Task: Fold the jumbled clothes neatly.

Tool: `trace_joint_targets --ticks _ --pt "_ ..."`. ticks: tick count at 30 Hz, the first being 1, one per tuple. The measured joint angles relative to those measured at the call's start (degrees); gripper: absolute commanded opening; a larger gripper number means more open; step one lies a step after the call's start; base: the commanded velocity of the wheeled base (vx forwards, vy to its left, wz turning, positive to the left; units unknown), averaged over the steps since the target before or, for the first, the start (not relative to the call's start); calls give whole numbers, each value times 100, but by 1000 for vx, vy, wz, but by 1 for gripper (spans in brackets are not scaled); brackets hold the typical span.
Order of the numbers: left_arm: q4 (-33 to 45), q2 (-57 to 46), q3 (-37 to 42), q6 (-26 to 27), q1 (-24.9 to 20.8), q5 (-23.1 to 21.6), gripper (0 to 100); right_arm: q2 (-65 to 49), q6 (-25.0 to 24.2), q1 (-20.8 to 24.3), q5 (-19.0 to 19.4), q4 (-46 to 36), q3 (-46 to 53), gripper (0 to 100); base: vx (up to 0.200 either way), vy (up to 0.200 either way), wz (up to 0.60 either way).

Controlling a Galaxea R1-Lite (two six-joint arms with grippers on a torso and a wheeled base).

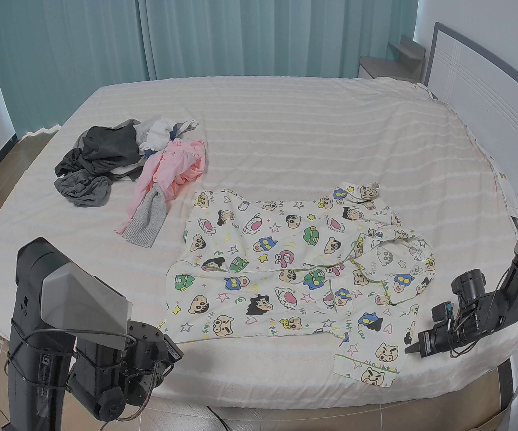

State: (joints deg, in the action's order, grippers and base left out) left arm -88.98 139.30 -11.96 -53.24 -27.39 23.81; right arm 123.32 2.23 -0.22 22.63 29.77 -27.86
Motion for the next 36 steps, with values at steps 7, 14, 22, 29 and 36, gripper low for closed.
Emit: trace_joint_targets --ticks 7,14,22,29,36 --pt "2 6 6 -2 6 2 0 -2 -46 -24 -7 90 -89 0 0 0 0" --pt "2 9 -5 -9 6 6 0 11 -65 -72 4 88 -119 100 0 0 0" --pt "0 17 -20 -16 -2 9 0 16 -400 -46 20 233 -190 100 0 0 0" --pt "2 22 -30 -30 -13 -5 0 116 -850 243 -2 378 -485 100 0 0 0" --pt "2 72 -38 -33 -28 -6 0 333 -926 517 -13 389 -775 100 0 0 0"
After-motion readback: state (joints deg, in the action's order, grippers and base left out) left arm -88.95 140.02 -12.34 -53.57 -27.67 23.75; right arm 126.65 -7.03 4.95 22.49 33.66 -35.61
